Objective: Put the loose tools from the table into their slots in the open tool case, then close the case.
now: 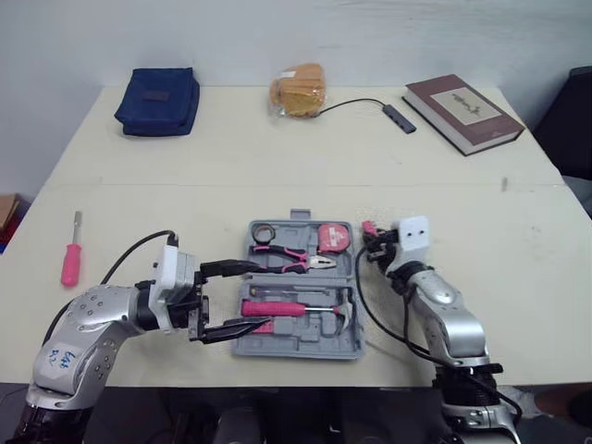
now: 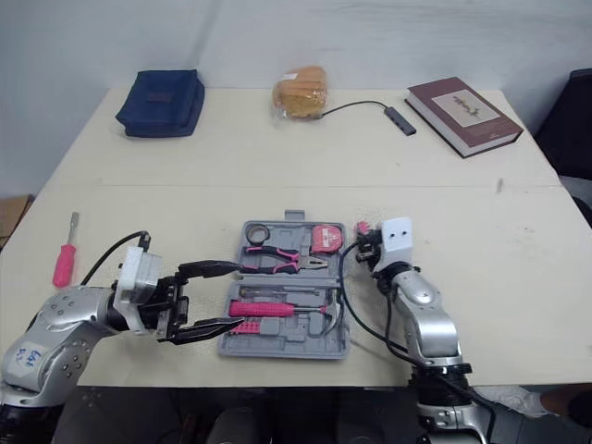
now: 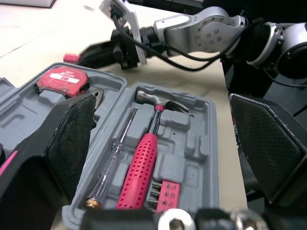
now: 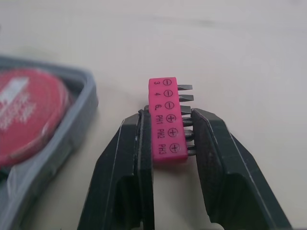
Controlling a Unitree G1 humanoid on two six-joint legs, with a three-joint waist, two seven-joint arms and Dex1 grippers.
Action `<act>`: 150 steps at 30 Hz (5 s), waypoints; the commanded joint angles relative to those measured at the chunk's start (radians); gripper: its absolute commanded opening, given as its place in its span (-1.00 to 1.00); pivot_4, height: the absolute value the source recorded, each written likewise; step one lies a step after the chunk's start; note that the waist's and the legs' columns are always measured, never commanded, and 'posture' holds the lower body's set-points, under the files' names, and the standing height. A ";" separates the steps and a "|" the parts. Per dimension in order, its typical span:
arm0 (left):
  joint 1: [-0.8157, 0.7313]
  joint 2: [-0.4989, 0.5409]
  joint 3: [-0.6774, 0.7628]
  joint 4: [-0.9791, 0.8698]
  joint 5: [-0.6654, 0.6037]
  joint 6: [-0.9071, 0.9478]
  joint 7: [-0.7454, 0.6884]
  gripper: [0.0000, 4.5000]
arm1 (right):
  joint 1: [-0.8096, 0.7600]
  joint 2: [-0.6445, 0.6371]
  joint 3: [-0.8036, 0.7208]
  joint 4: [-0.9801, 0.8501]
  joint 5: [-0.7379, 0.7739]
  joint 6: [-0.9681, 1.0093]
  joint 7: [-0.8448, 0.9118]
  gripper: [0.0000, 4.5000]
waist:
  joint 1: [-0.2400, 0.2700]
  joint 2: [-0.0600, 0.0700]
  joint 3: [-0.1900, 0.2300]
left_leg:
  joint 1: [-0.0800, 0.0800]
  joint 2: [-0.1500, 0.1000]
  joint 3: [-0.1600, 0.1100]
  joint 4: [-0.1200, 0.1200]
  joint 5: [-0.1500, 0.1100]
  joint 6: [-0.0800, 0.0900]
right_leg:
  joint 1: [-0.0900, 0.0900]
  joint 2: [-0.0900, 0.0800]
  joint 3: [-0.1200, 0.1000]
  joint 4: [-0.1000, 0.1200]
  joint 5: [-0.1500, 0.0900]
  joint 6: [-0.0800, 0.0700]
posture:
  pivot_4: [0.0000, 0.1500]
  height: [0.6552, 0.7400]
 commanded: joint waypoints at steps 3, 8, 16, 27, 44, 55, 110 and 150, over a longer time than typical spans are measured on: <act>-0.066 0.012 0.021 0.073 0.011 -0.065 -0.052 1.00 | -0.021 -0.233 -0.004 -0.251 0.189 0.055 0.342 -0.64 | -0.001 0.000 0.000 | 0.000 0.001 0.000 -0.001 0.000 0.000 | 0.000 0.001 -0.001 -0.001 0.000 0.000 | 1.00 1.00; -0.057 0.028 0.004 0.104 0.020 -0.073 -0.102 1.00 | 0.001 -0.408 0.064 -0.423 0.394 0.230 0.578 -0.64 | -0.002 0.000 0.000 | 0.000 0.002 0.001 -0.002 -0.001 0.000 | 0.000 0.006 -0.001 -0.003 0.000 -0.001 | 1.00 1.00; 0.005 0.011 -0.010 0.077 0.071 -0.142 -0.104 1.00 | 0.004 -0.522 0.213 -0.608 0.472 0.411 0.612 -0.64 | 0.001 -0.002 0.001 | 0.000 0.002 0.000 0.000 -0.002 0.002 | 0.001 0.001 -0.001 -0.004 0.000 0.000 | 1.00 1.00; 0.076 0.042 -0.054 0.037 0.108 -0.178 -0.144 1.00 | -0.110 -0.515 0.501 -0.499 0.206 0.310 0.659 -0.64 | 0.001 -0.002 0.001 | 0.000 0.000 -0.001 0.000 -0.002 0.002 | 0.001 -0.005 -0.004 -0.004 0.000 -0.001 | 1.00 1.00; 0.071 0.039 -0.039 0.100 0.161 -0.262 -0.135 1.00 | -0.194 -0.439 0.564 -0.457 0.182 0.530 0.609 -0.64 | -0.001 -0.002 0.001 | -0.001 0.001 -0.001 0.001 -0.002 0.002 | 0.000 -0.005 -0.004 -0.002 0.000 -0.001 | 1.00 1.00; 0.078 0.036 -0.045 0.087 0.146 -0.242 -0.118 1.00 | -0.216 -0.435 0.613 -0.454 0.159 0.551 0.619 -0.64 | -0.001 -0.002 0.001 | 0.000 0.001 -0.001 0.001 -0.002 0.001 | 0.000 -0.005 -0.004 -0.001 0.000 -0.001 | 1.00 1.00; 0.164 0.048 0.000 0.048 0.144 -0.231 -0.067 1.00 | -0.034 -0.353 0.534 -0.044 -0.032 -0.169 0.896 -0.96 | -0.002 -0.003 0.001 | 0.002 0.001 0.000 0.002 -0.001 0.001 | 0.001 -0.001 -0.003 0.001 0.000 -0.001 | 1.00 1.00; 0.363 -0.108 0.827 0.598 0.130 -0.316 0.695 1.00 | 0.269 -0.705 -0.559 1.007 0.172 -0.946 0.744 0.96 | -0.009 -0.009 0.002 | 0.007 0.002 0.006 0.000 -0.006 -0.003 | 0.004 -0.008 0.000 -0.004 0.004 0.000 | 1.00 1.00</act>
